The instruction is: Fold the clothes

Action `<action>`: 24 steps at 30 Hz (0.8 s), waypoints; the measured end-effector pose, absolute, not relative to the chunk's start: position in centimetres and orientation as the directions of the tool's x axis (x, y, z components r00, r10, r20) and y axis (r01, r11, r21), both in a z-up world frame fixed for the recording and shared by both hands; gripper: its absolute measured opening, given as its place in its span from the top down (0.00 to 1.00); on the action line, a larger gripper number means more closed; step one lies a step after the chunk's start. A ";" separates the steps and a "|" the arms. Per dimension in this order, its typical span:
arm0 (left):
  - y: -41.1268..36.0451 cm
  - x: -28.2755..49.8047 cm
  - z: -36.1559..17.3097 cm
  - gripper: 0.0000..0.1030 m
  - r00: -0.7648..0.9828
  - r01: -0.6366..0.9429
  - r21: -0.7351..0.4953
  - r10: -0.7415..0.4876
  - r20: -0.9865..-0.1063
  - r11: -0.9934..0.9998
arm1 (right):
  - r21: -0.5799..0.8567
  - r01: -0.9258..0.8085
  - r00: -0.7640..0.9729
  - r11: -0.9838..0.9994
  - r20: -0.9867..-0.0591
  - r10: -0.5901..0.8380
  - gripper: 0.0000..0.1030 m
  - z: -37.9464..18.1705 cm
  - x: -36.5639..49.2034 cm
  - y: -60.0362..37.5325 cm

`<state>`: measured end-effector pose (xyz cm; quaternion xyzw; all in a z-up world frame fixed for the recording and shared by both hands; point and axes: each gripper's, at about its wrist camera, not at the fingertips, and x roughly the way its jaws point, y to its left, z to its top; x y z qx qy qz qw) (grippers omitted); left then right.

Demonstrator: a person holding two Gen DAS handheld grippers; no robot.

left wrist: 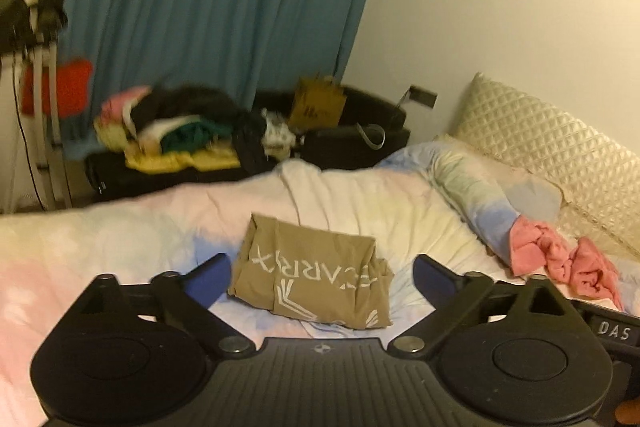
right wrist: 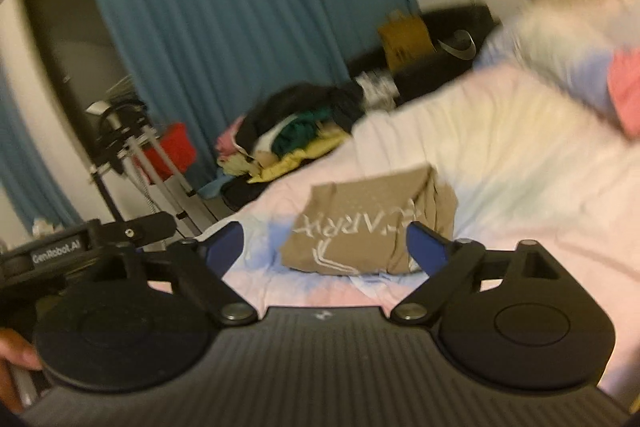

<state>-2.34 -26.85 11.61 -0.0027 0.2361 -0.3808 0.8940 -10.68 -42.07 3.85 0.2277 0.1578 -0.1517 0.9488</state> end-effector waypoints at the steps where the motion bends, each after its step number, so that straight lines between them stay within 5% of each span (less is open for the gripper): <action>1: -26.3 -3.6 12.1 0.00 0.605 0.683 -0.180 -0.687 -0.403 0.708 | 0.361 0.350 0.909 0.864 -0.353 -0.220 0.13 4.5 -11.5 -41.3; 14: -19.8 -14.7 11.9 0.00 0.695 0.678 -0.066 -0.668 -0.267 0.732 | 0.252 0.341 0.928 0.906 -0.242 -0.282 0.13 3.7 -17.4 -34.9; 24: -18.1 -14.9 8.4 0.00 0.724 0.637 -0.056 -0.622 -0.300 0.769 | 0.215 0.365 0.917 0.906 -0.248 -0.311 0.13 0.6 -16.7 -32.8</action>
